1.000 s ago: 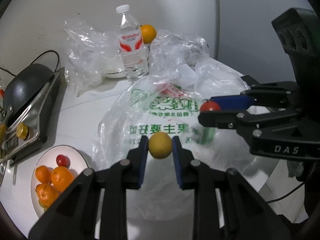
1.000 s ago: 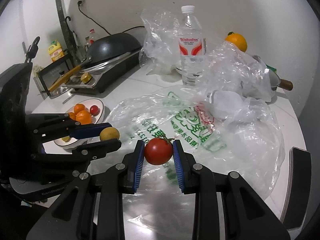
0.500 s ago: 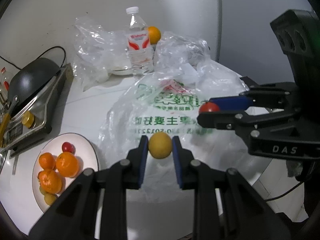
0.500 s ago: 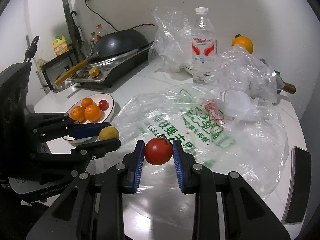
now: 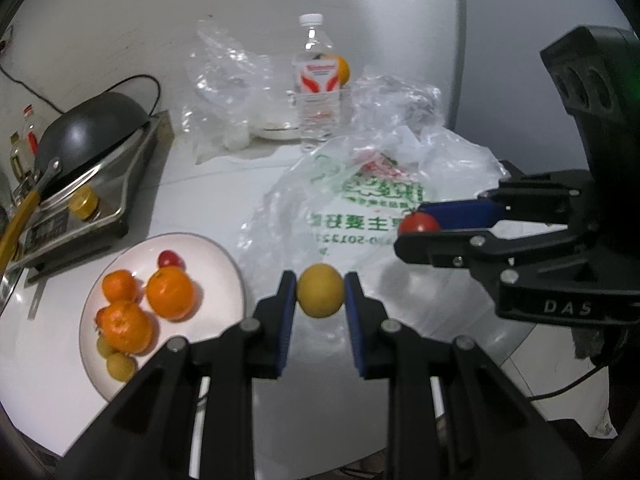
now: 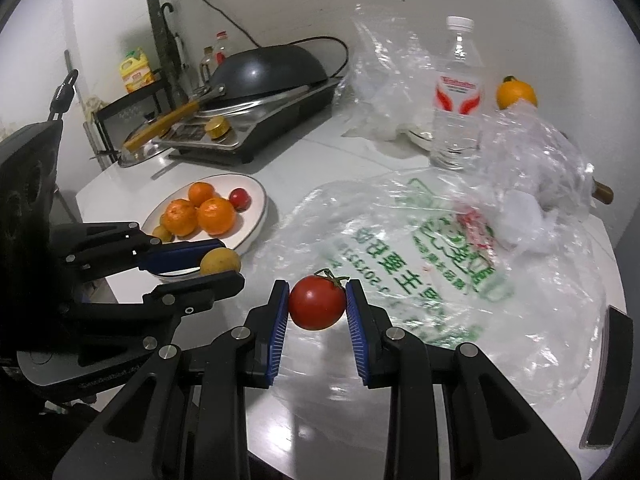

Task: Organize fruits
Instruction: 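Carry the yellow-brown fruit and the cherry tomato over the white plate with both tools, then open the left tool to drop its fruit on the plate while the right tool releases the tomato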

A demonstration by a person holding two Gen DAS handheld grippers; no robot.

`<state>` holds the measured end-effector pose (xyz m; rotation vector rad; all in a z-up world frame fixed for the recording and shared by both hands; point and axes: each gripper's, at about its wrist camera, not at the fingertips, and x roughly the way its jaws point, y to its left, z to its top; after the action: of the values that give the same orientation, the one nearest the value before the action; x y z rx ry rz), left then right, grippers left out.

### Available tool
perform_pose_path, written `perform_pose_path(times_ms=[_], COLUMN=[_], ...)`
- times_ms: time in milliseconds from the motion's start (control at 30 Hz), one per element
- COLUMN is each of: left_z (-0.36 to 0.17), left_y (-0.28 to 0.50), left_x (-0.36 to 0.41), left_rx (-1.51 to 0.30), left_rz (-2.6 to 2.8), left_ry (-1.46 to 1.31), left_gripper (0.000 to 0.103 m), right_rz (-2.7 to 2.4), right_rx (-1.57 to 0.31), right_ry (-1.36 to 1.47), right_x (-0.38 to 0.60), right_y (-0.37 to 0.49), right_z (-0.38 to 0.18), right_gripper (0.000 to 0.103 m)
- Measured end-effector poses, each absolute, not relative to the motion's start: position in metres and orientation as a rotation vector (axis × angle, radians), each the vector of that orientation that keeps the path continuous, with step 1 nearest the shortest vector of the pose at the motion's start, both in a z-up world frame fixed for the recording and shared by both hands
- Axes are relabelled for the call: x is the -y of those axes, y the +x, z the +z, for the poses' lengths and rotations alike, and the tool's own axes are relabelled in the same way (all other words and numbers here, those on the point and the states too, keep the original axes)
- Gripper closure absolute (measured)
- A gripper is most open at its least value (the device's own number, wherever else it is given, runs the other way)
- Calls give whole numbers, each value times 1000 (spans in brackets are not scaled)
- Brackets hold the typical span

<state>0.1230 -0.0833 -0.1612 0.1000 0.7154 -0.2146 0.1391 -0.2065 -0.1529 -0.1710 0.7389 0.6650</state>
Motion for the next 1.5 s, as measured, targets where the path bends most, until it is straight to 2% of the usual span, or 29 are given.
perform_pose_path(times_ms=[833,1500], left_z=[-188,-208], left_y=[115,129], left_x=[-6,-14], left_rx=[-741,-794], left_rz=[-77,-150], left_ry=[-3,-5], left_gripper=[78,77], right_rz=[747,782], right_rx=[-793,-828], right_ry=[-261,-297], right_x=[133,92], right_y=[144,164], right_z=[-164,-175], right_gripper=[72,72])
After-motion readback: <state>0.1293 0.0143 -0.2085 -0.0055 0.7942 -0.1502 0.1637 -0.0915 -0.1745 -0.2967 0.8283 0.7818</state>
